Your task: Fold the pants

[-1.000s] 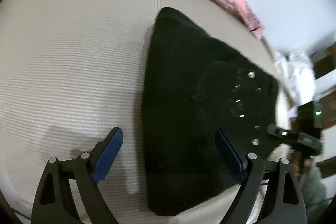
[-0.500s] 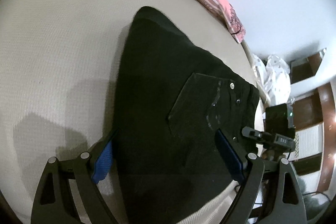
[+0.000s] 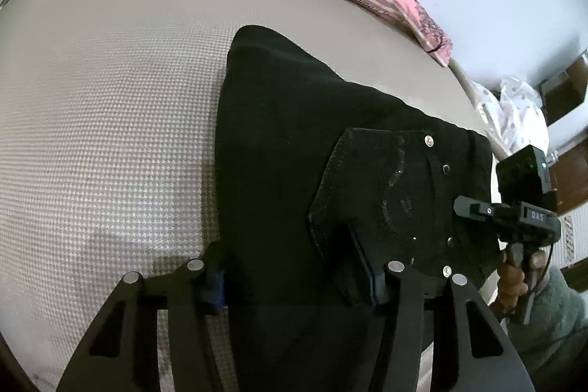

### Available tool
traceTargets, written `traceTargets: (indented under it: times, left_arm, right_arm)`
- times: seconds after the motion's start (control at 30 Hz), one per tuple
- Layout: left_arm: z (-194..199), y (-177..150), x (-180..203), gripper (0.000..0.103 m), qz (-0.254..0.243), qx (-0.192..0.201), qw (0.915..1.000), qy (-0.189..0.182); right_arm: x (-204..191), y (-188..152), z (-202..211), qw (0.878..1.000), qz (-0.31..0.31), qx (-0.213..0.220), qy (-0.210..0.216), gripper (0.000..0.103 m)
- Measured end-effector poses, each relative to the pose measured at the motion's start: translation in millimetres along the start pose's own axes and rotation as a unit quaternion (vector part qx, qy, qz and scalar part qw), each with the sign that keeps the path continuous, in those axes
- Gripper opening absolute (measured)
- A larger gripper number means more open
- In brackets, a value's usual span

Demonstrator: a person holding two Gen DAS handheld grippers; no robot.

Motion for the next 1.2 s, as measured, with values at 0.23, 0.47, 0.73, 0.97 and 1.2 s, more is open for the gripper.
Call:
traceTargets:
  times: [0.23,0.47,0.73,0.97,1.2]
  left_arm:
    - [-4,0,4,0.053,-0.011,-0.003,0.9997,0.023]
    - [-9,1,9,0.054,-0.016,-0.004,0.9994,0.032]
    - [-13,4,14,0.054,-0.028,-0.012,0.9989,0.035]
    - [-14,3,20,0.052,-0.042,-0.009,0.998,0.047]
    - [-9,2,27,0.039,-0.063,0.004,0.9961,0.062]
  right_arm:
    - [-6,1,-4,1.0,0.003,0.005,-0.007,0.039]
    - [-11,0,-8,1.0,0.004,0.006,-0.014,0.04]
    - [-23,1,-15,0.999,0.027,-0.003,-0.042,0.044]
    - [-32,-2,-21,0.997,0.044,0.005,-0.067,0.042]
    - [-43,-2,-19,0.994,0.054,0.025,-0.088,0.034]
Point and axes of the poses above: each gripper's, at about its wrist camera, not at the fingertips, and z roughly against the way its jaws point, x to its right, y to its top, the point moved 2 cm from there along -z, roughly the way its jaws point, and after that the axes turned 6 degrees about x, right-handed, at the moved point
